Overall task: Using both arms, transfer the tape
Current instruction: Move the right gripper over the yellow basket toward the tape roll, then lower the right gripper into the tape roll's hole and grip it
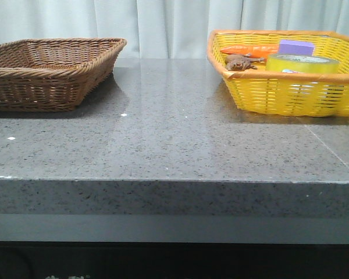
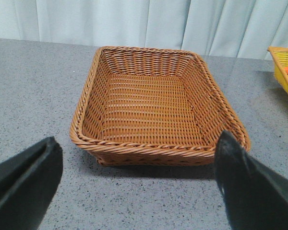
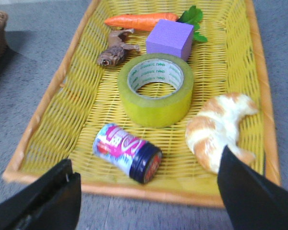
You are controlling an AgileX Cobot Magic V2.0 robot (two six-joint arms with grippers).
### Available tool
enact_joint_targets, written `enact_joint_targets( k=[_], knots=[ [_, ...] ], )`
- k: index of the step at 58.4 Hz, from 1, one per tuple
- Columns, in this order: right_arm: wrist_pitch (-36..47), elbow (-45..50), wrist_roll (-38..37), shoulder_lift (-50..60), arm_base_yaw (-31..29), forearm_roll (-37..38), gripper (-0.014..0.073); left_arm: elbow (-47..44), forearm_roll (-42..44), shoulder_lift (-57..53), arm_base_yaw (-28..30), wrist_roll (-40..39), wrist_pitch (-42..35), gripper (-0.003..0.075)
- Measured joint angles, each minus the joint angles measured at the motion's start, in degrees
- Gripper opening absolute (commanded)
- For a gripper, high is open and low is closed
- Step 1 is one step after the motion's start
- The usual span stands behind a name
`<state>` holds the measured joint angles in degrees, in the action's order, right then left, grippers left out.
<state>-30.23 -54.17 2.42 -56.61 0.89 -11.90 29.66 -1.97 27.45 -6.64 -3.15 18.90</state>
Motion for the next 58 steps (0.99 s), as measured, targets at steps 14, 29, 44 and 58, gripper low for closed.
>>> enact_joint_targets(
  k=[14, 29, 44, 58],
  knots=[
    [-2.56, -17.94, -1.63, -21.84, -3.7, 0.0, 0.0601, 0.0, 0.02, 0.0, 0.0, 0.0, 0.0, 0.0616],
    [-11.28, -37.39, -2.01, -42.34, -4.34, 0.19, 0.0601, 0.0, 0.12, 0.0, 0.0, 0.0, 0.0, 0.0617],
    [-15.99, -45.47, -2.01, -53.29, -4.34, 0.33, 0.0601, 0.0, 0.12, 0.0, 0.0, 0.0, 0.0, 0.0617],
    [-16.35, -46.04, -2.01, -56.04, -4.34, 1.33, 0.0435, 0.0, 0.12, 0.0, 0.0, 0.0, 0.0, 0.0617]
  ],
)
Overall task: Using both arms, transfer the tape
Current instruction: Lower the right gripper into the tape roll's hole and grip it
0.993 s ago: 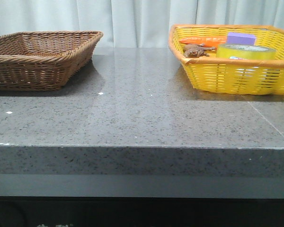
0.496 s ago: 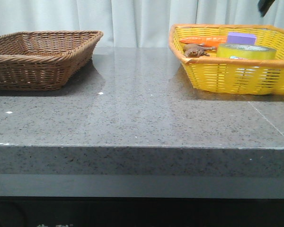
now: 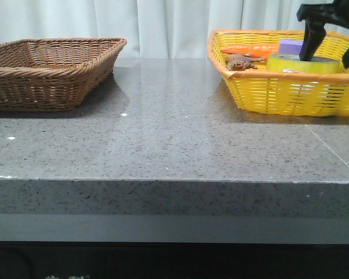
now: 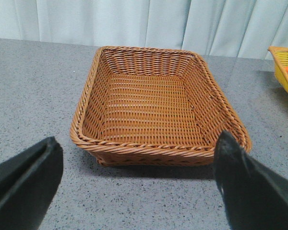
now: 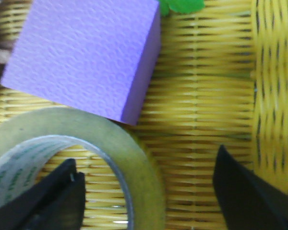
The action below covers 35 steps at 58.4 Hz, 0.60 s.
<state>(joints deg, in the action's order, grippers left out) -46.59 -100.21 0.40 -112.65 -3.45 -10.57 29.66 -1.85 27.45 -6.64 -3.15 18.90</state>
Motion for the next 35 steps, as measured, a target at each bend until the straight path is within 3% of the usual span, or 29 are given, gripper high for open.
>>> enact_joint_targets(
  k=[6, 16, 23, 35],
  knots=[
    [0.0, 0.0, 0.0, -0.46, 0.0, 0.14, 0.0263, 0.0, 0.0, 0.0, 0.0, 0.0, 0.0, 0.0616],
    [-0.68, 0.0, 0.11, -0.46, 0.0, 0.16, 0.0065, 0.0, 0.0, 0.0, 0.0, 0.0, 0.0, 0.0616],
    [-0.68, 0.0, -0.01, -0.46, 0.0, 0.16, 0.0013, 0.0, 0.0, 0.0, 0.0, 0.0, 0.0, 0.0616],
    [-1.34, 0.0, 0.43, 1.44, 0.0, 0.73, 0.0014, 0.0, 0.0, 0.0, 0.0, 0.0, 0.0, 0.0617]
  ],
)
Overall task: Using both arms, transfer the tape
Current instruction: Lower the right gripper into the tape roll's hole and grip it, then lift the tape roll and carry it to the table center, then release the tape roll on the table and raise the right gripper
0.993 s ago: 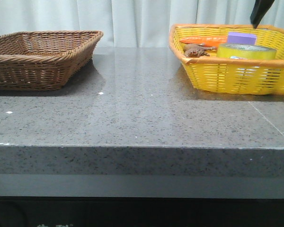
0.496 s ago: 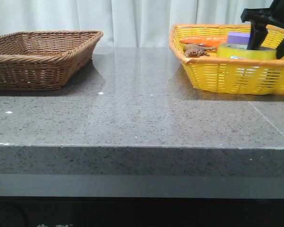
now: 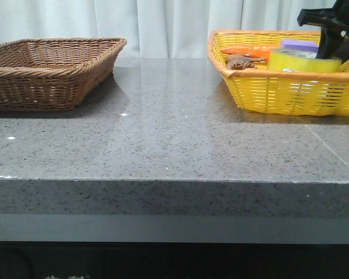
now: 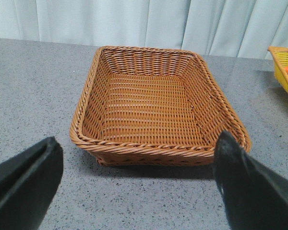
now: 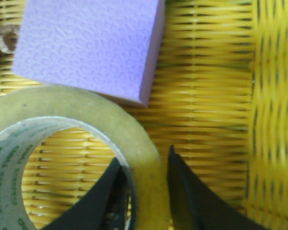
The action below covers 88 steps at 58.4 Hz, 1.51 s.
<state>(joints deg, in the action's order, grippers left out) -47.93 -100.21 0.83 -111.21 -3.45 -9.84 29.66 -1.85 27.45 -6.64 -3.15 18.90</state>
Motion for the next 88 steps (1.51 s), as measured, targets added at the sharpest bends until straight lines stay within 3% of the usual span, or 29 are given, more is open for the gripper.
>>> enact_joint_targets(
  k=[25, 34, 46, 63, 79, 88],
  knots=[
    [-1.11, 0.1, 2.63, 15.76, 2.55, 0.13, 0.0014, 0.0, 0.0, 0.0, 0.0, 0.0, 0.0, 0.0616],
    [-0.44, 2.14, 4.47, 21.04, 9.34, 0.13, 0.0014, 0.0, 0.0, 0.0, 0.0, 0.0, 0.0, 0.0616],
    [4.74, 11.2, 5.23, 26.34, 23.18, -0.42, 0.0014, 0.0, 0.0, 0.0, 0.0, 0.0, 0.0, 0.0616],
    [7.92, 19.37, 5.55, 21.06, 38.11, -0.61, 0.0015, 0.0, 0.0, 0.0, 0.0, 0.0, 0.0, 0.0616],
    [8.41, 20.57, 5.67, 14.64, 40.81, -0.3, 0.0023, 0.0, 0.0, 0.0, 0.0, 0.0, 0.57, 0.0617],
    [8.88, 20.57, 5.67, 13.65, 40.81, 1.28, 0.0113, 0.0, 0.0, 0.0, 0.0, 0.0, 1.02, 0.0617]
  ],
)
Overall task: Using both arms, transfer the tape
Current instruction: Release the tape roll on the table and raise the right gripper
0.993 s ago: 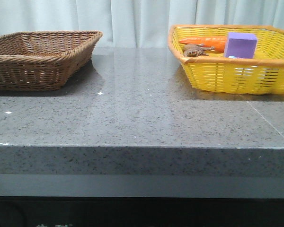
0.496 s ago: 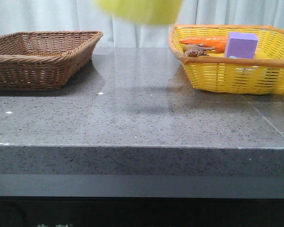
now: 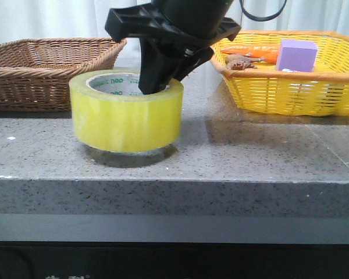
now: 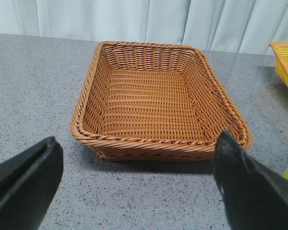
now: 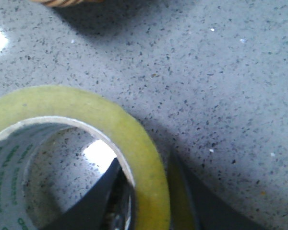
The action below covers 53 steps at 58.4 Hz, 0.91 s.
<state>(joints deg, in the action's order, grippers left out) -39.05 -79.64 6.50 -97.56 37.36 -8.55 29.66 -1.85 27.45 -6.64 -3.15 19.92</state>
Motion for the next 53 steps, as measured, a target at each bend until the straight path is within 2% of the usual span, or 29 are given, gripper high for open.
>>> enact_joint_targets(
  k=[10, 22, 30, 37, 44, 46, 53],
  knots=[
    [-0.27, 0.0, 0.0, 0.0, 0.0, 1.31, 0.0234, 0.0, 0.0, 0.0, 0.0, 0.0, 0.25, 0.0617],
    [-1.09, 0.0, 0.0, 0.0, 0.0, 1.45, 0.0421, 0.0, 0.0, 0.0, 0.0, 0.0, 0.25, 0.0617],
    [-0.85, 0.0, 0.0, 0.8, 0.0, 1.45, 0.0428, 0.0, 0.0, 0.0, 0.0, 0.0, 0.25, 0.0616],
    [-0.84, -1.25, 0.0, 2.9, 0.0, 1.58, 0.0359, 0.0, 0.0, 0.0, 0.0, 0.0, 0.25, 0.0617],
    [-0.4, -3.13, 0.0, 5.58, 0.0, 1.69, 0.0152, 0.0, 0.0, 0.0, 0.0, 0.0, 0.25, 0.0616],
    [-0.11, -3.51, 0.0, 6.41, 0.0, 1.69, 0.0069, 0.0, 0.0, 0.0, 0.0, 0.0, 0.25, 0.0616],
    [0.61, -3.89, 0.0, 7.65, 0.0, 1.69, -0.0098, 0.0, 0.0, 0.0, 0.0, 0.0, 0.25, 0.0616]
  ],
)
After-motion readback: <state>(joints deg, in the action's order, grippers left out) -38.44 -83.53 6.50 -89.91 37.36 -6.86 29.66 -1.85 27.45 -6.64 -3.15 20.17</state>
